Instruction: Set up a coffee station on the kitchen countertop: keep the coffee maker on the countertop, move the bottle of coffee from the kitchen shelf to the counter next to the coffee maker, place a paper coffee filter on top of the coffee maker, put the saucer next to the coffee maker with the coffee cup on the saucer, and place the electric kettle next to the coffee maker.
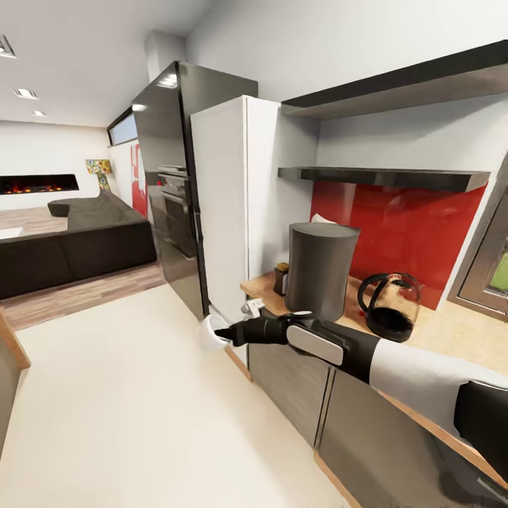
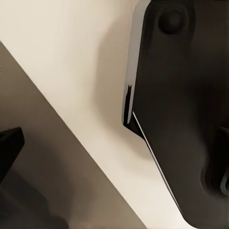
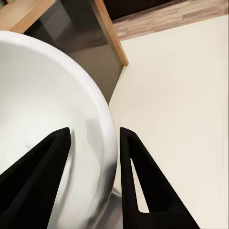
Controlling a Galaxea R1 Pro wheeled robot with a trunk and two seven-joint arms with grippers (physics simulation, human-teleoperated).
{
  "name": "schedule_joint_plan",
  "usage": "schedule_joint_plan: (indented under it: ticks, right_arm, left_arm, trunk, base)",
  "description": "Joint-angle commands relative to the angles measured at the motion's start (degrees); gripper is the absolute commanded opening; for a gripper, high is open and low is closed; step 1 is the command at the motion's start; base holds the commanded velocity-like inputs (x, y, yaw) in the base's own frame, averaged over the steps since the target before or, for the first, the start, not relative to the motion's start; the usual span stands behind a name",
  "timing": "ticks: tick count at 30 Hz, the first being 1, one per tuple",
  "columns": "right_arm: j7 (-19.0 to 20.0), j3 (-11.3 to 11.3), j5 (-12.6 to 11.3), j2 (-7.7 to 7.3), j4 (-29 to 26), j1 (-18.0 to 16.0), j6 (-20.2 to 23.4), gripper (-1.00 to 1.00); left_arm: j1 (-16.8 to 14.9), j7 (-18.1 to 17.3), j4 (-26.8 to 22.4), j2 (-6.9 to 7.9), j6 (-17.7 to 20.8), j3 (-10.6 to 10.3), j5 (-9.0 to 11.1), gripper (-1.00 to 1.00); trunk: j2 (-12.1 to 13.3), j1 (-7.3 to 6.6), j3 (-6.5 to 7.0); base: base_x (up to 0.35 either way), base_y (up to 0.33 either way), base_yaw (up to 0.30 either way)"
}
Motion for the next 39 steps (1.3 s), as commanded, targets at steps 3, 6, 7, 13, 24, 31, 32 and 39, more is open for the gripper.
schedule_joint_plan:
  ticks: [3, 6, 7, 13, 24, 31, 32, 39]
  right_arm:
    - [0.23, 0.14, -0.58, -0.01, 0.06, -0.10, 0.10, -1.00]
    - [-0.13, 0.14, -0.58, 0.19, 0.13, -0.10, 0.17, -1.00]
    - [-0.51, 0.11, -0.55, 0.23, 0.15, -0.10, 0.21, -1.00]
    - [-6.94, -0.22, -0.67, 0.22, 1.41, -0.10, 0.30, -1.00]
    - [-43.60, -10.17, -0.67, 1.29, 2.84, -0.17, 11.99, -1.00]
    - [-65.10, -10.99, -0.78, 5.58, 2.83, -0.19, 18.84, -1.00]
    - [-65.39, -10.97, -0.80, 5.82, 2.86, -0.19, 19.74, -1.00]
    - [-71.87, -10.97, -0.88, 7.06, 3.06, -0.19, 22.23, -1.00]
  left_arm:
    - [0.02, -0.28, -0.11, -0.01, -0.09, 0.49, -0.42, 1.00]
    - [0.02, -0.28, -0.11, -0.01, -0.09, 0.45, -0.42, 1.00]
    - [0.02, -0.28, -0.11, -0.01, -0.09, 0.43, -0.42, 1.00]
    - [-0.57, -0.28, -0.11, 0.01, -0.07, 0.33, -0.47, 1.00]
    - [-1.22, -0.28, 0.01, -0.01, 0.09, 0.19, -0.73, 1.00]
    - [-1.21, -0.20, 0.11, -0.01, 0.21, 0.42, -0.60, 1.00]
    - [-1.21, -0.20, 0.11, 0.02, 0.23, 0.43, -0.60, 1.00]
    - [-1.21, -0.20, 0.10, 0.07, 0.20, 0.40, -0.69, 1.00]
  trunk:
    - [-0.11, 0.03, -0.03]
    - [-0.11, 0.03, 0.02]
    - [-0.11, 0.03, 0.03]
    - [-0.11, 0.03, 0.14]
    - [-0.11, 0.03, 0.19]
    - [-0.11, 0.03, 0.19]
    - [-0.11, 0.03, 0.19]
    - [-0.11, 0.03, 0.19]
  base:
    - [0.000, 0.000, -0.256]
    - [0.000, 0.000, -0.270]
    - [0.000, 0.000, -0.287]
    - [0.000, 0.000, -0.296]
    - [0.000, 0.000, -0.300]
    - [0.000, 0.000, -0.295]
    - [0.000, 0.000, -0.262]
    - [0.001, 0.001, -0.170]
